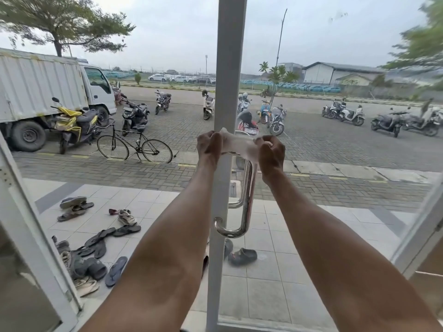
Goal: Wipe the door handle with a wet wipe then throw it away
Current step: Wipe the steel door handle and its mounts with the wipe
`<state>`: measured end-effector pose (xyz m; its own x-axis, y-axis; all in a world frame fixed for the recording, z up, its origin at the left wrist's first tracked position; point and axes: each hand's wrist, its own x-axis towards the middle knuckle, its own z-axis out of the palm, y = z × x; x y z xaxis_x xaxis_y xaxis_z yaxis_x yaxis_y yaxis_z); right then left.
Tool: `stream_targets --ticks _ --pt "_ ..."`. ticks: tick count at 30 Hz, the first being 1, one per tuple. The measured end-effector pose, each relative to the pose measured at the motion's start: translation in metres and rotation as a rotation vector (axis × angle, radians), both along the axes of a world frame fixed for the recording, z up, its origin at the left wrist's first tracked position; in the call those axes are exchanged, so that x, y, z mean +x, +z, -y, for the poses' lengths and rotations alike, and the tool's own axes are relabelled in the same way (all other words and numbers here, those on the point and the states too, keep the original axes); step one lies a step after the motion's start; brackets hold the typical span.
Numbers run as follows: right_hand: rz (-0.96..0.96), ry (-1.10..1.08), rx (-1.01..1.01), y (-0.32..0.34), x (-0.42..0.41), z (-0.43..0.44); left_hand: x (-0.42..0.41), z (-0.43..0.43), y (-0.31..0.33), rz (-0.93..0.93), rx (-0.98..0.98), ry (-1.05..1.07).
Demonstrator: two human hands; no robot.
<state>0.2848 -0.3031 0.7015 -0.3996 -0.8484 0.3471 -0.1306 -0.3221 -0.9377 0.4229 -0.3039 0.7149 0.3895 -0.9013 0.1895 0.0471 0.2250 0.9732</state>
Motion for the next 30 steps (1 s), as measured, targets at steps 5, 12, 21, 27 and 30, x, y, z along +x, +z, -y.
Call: stream_targets --ticks 5,12,21,27,30 --pt "-0.002 -0.037 -0.020 0.006 0.000 0.010 -0.006 0.009 -0.001 -0.162 -0.004 -0.147" --pt "0.021 0.072 0.032 0.007 -0.003 0.029 0.004 0.023 0.003 -0.344 -0.003 -0.242" --pt "0.000 0.138 -0.121 0.027 0.011 0.050 0.022 0.036 0.001 -0.429 -0.116 -0.278" --pt "-0.078 0.150 -0.165 0.030 0.031 0.062 0.044 0.038 -0.005 -0.413 -0.135 -0.291" --pt "-0.034 0.197 -0.134 0.031 0.037 0.067 0.057 0.039 -0.006 -0.323 -0.046 -0.214"
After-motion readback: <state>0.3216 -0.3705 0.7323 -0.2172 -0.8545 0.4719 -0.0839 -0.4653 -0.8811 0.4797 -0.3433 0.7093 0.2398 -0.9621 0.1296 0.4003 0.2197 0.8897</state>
